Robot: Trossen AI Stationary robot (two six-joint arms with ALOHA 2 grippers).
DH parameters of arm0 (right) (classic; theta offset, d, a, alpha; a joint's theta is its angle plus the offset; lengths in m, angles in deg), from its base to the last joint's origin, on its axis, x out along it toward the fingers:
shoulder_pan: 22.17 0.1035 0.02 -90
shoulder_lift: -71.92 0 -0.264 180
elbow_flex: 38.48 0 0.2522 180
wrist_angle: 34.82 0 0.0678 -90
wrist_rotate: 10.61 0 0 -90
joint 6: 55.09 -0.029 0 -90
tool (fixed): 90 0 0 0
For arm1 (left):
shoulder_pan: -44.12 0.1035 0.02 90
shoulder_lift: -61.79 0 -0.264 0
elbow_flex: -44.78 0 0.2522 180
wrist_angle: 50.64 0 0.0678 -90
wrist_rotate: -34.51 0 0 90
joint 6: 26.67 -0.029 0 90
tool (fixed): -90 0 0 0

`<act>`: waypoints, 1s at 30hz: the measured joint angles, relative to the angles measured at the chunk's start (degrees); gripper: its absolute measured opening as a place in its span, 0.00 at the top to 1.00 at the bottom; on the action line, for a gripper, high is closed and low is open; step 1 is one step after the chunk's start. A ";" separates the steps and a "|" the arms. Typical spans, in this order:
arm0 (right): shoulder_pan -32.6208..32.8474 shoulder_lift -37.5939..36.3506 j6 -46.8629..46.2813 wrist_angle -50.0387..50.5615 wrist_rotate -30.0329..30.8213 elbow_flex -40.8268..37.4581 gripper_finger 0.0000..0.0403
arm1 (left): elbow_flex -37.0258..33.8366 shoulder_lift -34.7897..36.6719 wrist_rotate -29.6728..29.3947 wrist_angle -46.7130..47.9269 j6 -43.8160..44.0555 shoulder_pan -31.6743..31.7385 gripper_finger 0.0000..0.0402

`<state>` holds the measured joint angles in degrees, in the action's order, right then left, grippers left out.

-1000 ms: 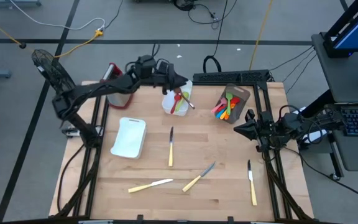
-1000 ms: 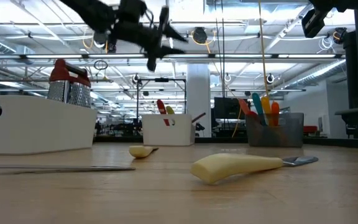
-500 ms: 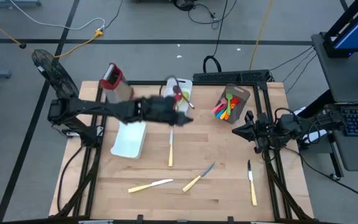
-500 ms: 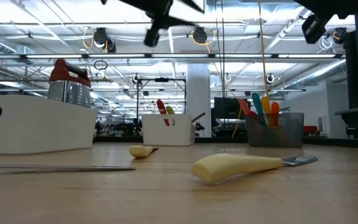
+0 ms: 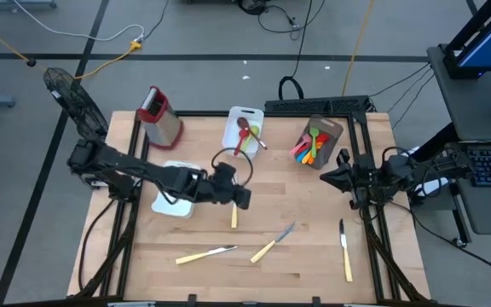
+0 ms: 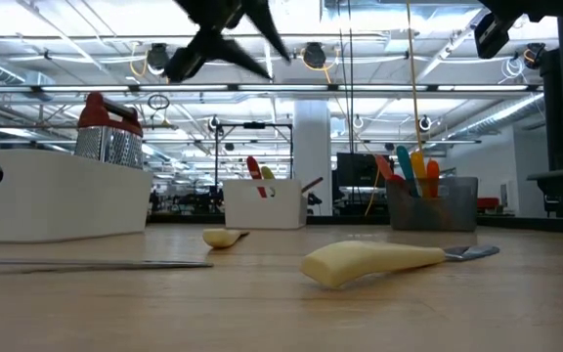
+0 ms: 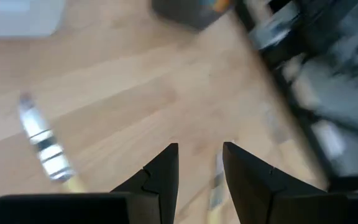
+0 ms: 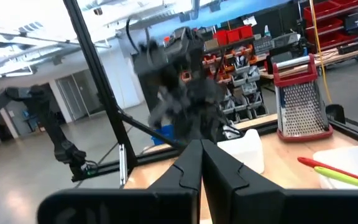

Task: Pick & Place Kitchen Items
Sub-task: Put the yellow knife into the bottom white bin

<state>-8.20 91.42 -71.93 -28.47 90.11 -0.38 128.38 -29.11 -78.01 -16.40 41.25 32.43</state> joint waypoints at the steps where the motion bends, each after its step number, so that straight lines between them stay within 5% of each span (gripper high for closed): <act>1: 0.00 0.00 -0.25 -0.42 -0.03 0.00 0.99 | -0.22 -0.42 0.15 1.38 -0.23 -0.33 0.69; 14: 0.00 0.09 -0.41 -1.38 0.07 -0.02 0.99 | -0.12 -13.86 11.85 4.76 12.17 -0.47 0.69; 30: -0.02 0.06 -0.43 -1.36 0.06 -0.02 0.99 | -0.09 -14.77 12.57 10.03 15.36 0.16 0.69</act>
<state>-8.22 91.48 -72.37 -29.82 90.17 -0.41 128.29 -43.87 -65.44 -6.36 56.61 32.59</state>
